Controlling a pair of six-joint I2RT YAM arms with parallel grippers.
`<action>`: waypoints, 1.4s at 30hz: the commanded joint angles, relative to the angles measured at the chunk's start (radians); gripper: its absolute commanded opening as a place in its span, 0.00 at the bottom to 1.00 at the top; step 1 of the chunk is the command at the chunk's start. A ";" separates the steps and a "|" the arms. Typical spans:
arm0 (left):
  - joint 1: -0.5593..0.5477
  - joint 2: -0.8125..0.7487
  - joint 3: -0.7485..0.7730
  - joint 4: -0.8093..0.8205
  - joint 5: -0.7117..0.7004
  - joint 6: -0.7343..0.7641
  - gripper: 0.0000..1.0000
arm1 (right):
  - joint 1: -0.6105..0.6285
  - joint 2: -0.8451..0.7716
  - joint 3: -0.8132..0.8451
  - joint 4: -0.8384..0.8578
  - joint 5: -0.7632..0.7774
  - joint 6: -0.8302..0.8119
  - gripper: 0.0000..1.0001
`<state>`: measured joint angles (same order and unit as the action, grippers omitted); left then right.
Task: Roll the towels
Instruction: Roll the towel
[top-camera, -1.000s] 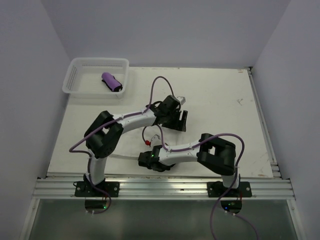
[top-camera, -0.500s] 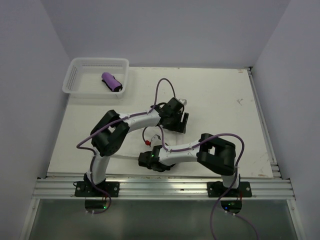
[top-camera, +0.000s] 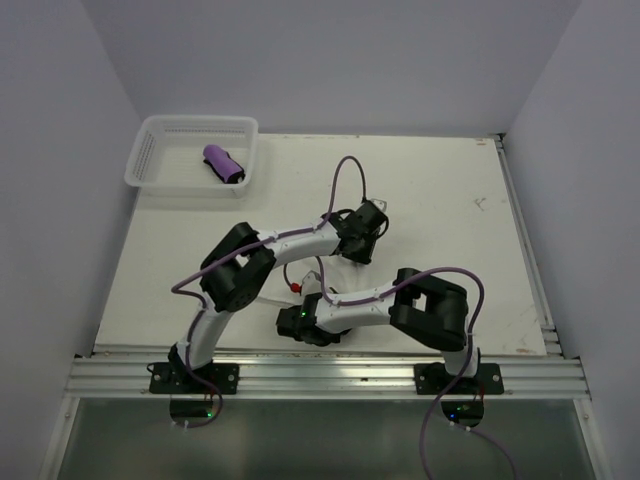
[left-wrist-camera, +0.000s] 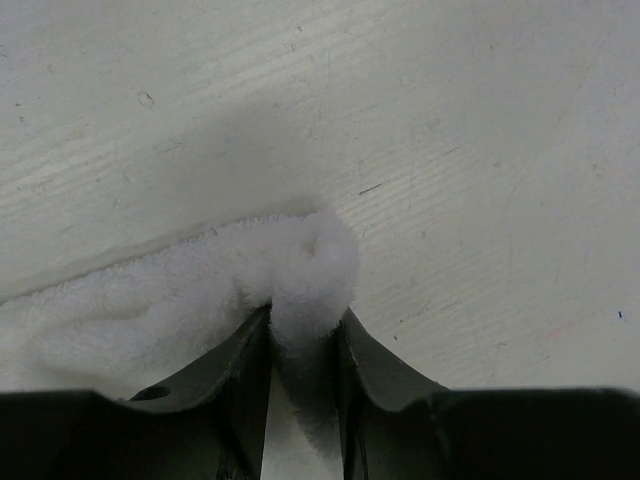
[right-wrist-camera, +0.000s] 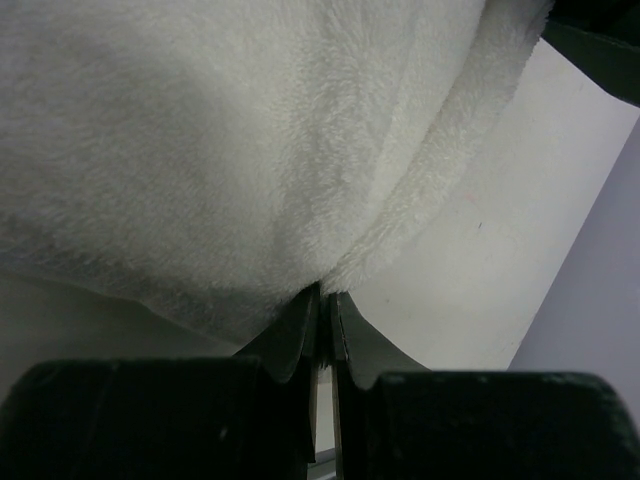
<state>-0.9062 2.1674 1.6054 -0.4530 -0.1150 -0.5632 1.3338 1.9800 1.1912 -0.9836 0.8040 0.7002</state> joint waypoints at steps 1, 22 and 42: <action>-0.007 0.131 -0.029 -0.096 -0.054 0.008 0.31 | 0.011 0.008 -0.007 0.016 -0.045 0.051 0.00; 0.159 -0.052 -0.237 0.399 0.405 -0.081 0.00 | 0.008 -0.478 -0.162 0.084 -0.055 0.122 0.50; 0.250 -0.106 -0.361 0.596 0.526 -0.127 0.00 | -0.496 -1.073 -0.787 0.801 -0.585 0.401 0.43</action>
<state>-0.6861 2.1002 1.2671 0.1200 0.4118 -0.6968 0.8570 0.9813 0.4675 -0.4057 0.3141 0.9833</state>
